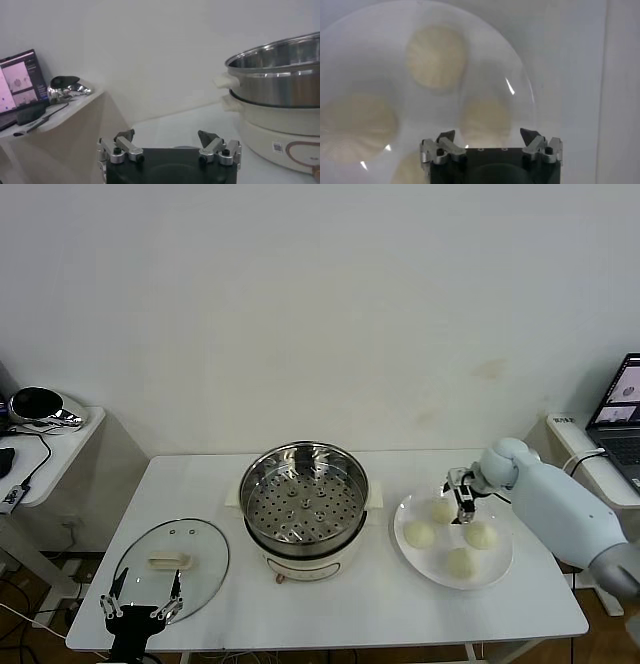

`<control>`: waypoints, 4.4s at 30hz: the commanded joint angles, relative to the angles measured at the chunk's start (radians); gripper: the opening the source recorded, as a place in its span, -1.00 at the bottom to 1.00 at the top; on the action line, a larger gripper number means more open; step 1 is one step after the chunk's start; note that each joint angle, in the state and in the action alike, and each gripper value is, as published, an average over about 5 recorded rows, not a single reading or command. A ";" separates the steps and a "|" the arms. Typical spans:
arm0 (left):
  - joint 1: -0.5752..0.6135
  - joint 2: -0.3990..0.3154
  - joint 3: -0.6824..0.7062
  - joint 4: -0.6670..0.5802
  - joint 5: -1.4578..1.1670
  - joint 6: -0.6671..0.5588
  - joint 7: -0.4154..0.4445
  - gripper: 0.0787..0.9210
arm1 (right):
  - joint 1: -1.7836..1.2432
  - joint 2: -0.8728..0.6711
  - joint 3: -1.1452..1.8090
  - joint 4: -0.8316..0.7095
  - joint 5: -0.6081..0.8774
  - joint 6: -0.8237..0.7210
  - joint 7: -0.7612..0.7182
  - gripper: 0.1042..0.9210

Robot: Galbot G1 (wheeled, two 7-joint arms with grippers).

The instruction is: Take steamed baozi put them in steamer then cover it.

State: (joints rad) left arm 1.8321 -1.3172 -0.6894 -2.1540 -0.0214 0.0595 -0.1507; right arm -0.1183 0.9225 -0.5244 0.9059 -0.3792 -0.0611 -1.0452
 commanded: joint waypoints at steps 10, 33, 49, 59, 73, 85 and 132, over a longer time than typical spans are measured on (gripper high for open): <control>0.002 -0.001 0.001 0.000 0.008 -0.009 0.000 0.77 | 0.024 0.046 -0.022 -0.073 -0.002 0.002 -0.009 0.30; -0.001 0.010 0.008 0.001 -0.007 -0.014 0.007 0.77 | 0.525 -0.130 -0.400 0.323 0.400 -0.053 -0.054 0.16; 0.008 0.021 -0.010 0.014 -0.028 -0.044 0.009 0.77 | 0.726 0.236 -0.676 0.309 0.598 0.150 0.072 0.18; 0.025 0.018 -0.027 0.003 -0.030 -0.053 0.009 0.77 | 0.697 0.434 -0.794 0.202 0.441 0.377 0.123 0.18; 0.026 0.012 -0.043 0.001 -0.039 -0.063 0.010 0.77 | 0.607 0.503 -0.798 0.032 0.082 0.621 0.175 0.18; 0.016 0.018 -0.043 0.006 -0.045 -0.063 0.011 0.77 | 0.560 0.538 -0.777 -0.050 -0.001 0.688 0.227 0.25; -0.003 0.026 -0.070 -0.001 -0.080 -0.024 0.020 0.77 | 0.419 -0.366 -0.661 0.647 0.413 -0.284 0.029 0.76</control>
State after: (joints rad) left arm 1.8316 -1.2938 -0.7601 -2.1559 -0.0997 0.0351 -0.1305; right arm 0.4518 0.6262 -1.2585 1.5573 0.0892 -0.3400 -0.9994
